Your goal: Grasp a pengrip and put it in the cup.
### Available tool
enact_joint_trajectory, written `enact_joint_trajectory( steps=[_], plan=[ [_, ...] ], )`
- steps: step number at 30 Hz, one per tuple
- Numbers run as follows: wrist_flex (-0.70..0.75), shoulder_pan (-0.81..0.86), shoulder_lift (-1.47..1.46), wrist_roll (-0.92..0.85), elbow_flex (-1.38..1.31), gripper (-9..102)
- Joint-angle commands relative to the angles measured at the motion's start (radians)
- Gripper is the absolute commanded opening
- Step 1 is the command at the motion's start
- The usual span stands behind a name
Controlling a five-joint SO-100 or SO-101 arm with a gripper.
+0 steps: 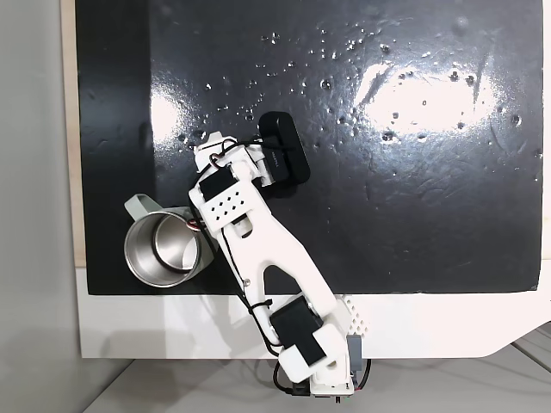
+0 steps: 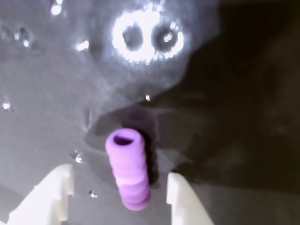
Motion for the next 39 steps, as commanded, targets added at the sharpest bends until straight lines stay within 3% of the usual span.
enact_joint_trajectory(
  steps=[1, 10, 16, 22, 29, 39],
  plan=[
    [0.02, 0.015, -0.012, 0.037, -0.069, 26],
    [0.13, 0.012, -0.123, 0.04, -0.195, 16],
    [0.15, 0.021, -0.141, 0.032, -0.21, 0],
    [0.166, 0.038, -0.132, 0.046, -0.206, 0],
    [0.178, 0.051, 0.15, 0.005, -0.152, 0],
    [0.321, -0.032, 0.551, -0.146, -0.196, 0]
  ],
)
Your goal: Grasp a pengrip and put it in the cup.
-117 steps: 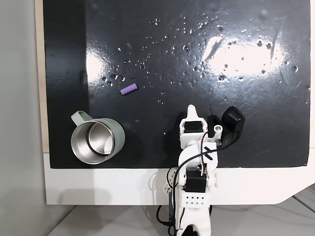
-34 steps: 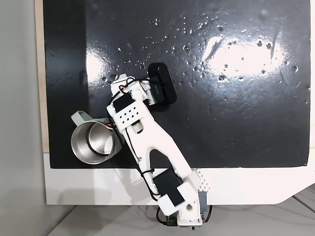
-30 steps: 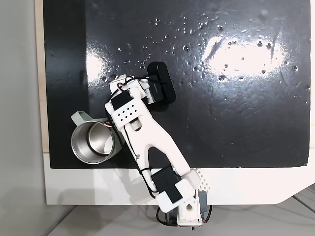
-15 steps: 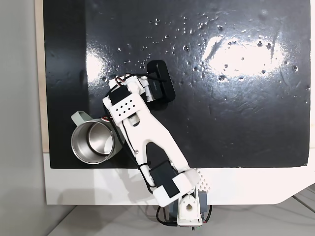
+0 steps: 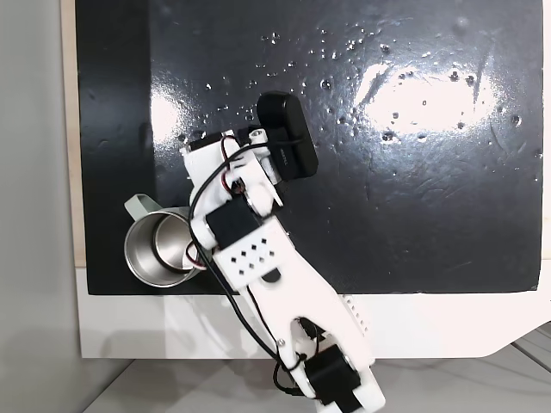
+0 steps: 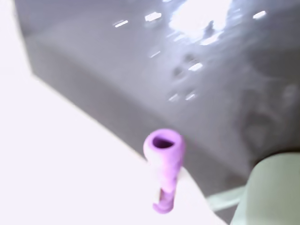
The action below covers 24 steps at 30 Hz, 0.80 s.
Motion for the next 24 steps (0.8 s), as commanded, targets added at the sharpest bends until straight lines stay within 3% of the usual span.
enact_joint_trajectory(
  steps=[1, 17, 24],
  plan=[
    [0.06, -0.083, 0.103, -0.063, -0.072, 0],
    [0.272, -0.451, 0.098, -0.342, -0.19, 0],
    [0.311, -0.508, 0.091, -0.377, -0.186, 0]
  ],
)
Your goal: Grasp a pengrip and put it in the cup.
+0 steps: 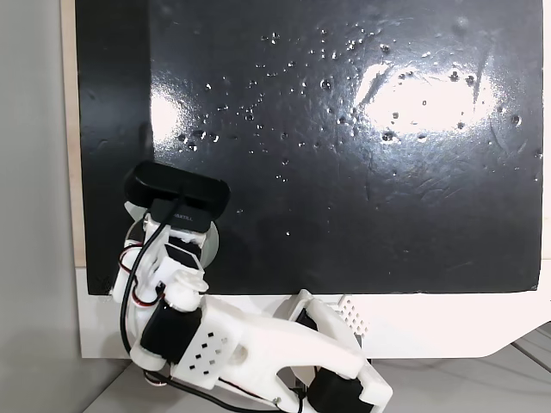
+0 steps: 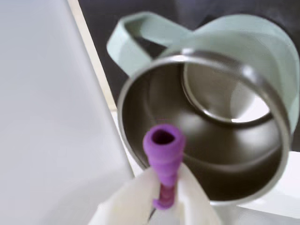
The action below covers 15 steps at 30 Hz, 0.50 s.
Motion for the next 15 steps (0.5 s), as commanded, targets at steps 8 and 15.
enact_joint_trajectory(
  steps=[8, 15],
  plan=[
    [0.009, -0.006, 0.014, -0.003, -0.057, 33],
    [0.009, 0.0, 0.008, 0.003, -0.058, 37]
  ],
)
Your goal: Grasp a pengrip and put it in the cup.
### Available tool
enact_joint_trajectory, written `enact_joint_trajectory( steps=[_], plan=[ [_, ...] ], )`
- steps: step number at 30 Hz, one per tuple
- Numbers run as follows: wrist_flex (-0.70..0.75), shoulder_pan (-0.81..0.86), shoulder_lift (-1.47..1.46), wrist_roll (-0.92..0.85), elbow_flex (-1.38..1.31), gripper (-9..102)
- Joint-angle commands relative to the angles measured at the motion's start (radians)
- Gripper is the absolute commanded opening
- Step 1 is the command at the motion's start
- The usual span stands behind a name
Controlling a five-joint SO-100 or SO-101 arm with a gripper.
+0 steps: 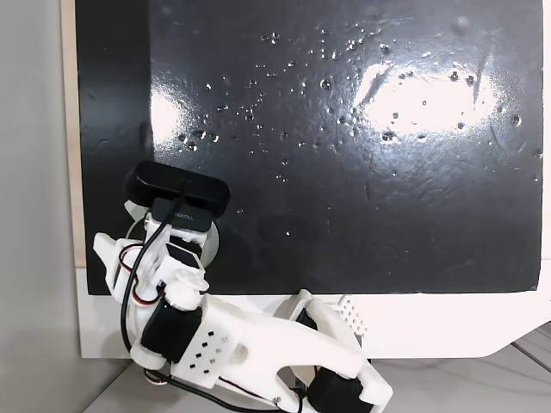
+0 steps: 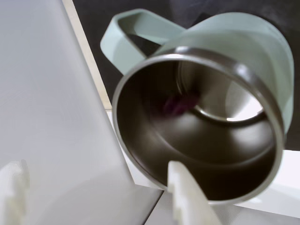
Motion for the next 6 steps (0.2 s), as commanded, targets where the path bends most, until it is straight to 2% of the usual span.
enact_joint_trajectory(
  steps=[1, 6],
  plan=[
    [0.003, 0.0, 0.006, 0.008, -0.058, 37],
    [0.0, 0.006, 0.005, 0.008, -0.058, 36]
  ],
)
